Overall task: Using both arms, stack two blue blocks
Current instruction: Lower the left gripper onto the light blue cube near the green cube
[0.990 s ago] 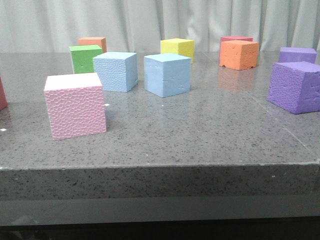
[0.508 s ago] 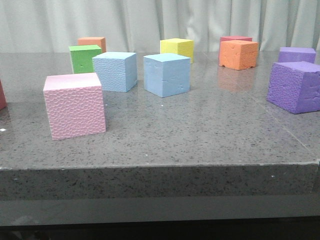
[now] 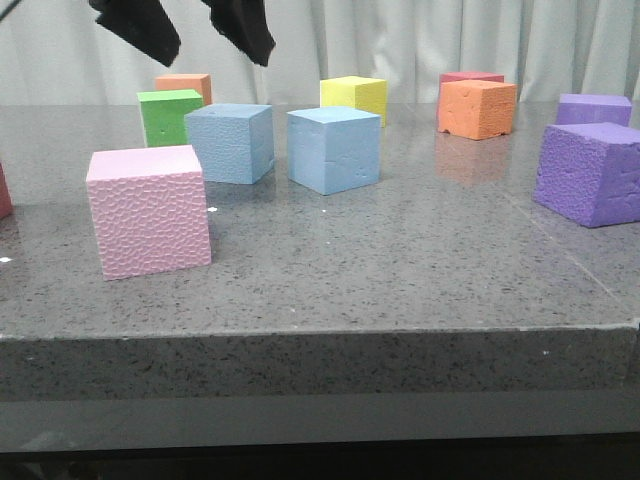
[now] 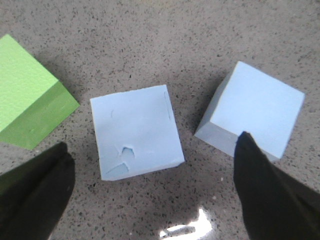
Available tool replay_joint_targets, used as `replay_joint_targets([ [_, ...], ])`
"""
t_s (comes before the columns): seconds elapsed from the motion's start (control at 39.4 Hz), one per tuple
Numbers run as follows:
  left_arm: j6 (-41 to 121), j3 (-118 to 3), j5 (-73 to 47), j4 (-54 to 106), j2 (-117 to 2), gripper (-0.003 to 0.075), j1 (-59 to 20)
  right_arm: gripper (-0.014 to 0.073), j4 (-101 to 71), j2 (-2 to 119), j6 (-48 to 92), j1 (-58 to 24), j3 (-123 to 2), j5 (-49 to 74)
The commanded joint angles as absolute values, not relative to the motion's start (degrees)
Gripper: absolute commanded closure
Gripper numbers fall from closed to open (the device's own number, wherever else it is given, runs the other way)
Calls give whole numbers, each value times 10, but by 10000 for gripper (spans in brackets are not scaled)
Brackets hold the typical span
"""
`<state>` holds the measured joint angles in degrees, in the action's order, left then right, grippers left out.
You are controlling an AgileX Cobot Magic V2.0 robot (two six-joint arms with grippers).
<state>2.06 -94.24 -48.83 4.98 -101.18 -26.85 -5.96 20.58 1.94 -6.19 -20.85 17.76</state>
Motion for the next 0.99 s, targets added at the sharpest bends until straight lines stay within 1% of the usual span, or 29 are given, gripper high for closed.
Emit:
replay_joint_targets([
  [0.0,20,-983,-477,46,-1004,101,-272,660,-63,211,26,-58,-222,131],
  [0.2,18,-1015,-494,44,-1042,101,-272,660,-63,211,26,-58,-222,132],
  [0.46,13,-1019,-496,44,-1071,101,-269,660,-63,211,26,-58,-222,133],
  [0.81,13,-1019,-504,44,-1075,104,-266,660,-63,211,26,-58,-222,134],
  [0.89,13,-1019,-508,44,-1075,134,-266,660,-63,211,26,-58,-222,134],
  [0.96,13,-1019,-509,44,-1075,200,-266,660,-63,211,26,-58,-222,134],
])
